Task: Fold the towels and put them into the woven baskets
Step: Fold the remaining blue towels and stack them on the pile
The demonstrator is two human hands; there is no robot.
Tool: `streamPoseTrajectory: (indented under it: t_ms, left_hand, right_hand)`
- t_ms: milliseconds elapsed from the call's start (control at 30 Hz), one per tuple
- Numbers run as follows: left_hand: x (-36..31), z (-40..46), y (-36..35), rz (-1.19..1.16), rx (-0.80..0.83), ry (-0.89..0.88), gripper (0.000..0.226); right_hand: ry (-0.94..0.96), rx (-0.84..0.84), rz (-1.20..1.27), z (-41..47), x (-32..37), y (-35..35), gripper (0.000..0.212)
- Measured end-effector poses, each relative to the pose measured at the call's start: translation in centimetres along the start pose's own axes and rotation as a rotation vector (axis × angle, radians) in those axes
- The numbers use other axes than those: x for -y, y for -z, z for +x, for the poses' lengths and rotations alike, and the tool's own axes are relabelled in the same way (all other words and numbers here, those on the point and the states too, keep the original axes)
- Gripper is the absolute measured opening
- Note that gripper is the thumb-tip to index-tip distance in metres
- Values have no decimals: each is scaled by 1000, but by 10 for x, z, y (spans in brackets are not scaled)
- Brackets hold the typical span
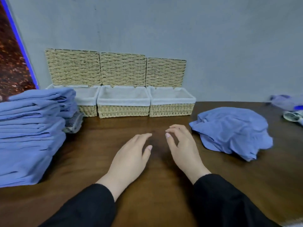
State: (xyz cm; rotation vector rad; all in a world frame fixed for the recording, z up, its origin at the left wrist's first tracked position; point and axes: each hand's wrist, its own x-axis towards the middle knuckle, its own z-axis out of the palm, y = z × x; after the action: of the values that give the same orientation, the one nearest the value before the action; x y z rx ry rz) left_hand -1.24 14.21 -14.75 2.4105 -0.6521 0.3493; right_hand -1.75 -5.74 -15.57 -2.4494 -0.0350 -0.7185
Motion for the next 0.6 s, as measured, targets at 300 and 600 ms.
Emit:
streamPoseTrajectory:
  t_ms: [300,600]
  left_hand:
    - [-43,59,-66,83,184,-32,51]
    - [-29,63,-67,-60,232,41,47]
  right_hand:
    - [-161,-101,-528,31,-117,58,47]
    - [-246,-49,-602,40,-128,56,43]
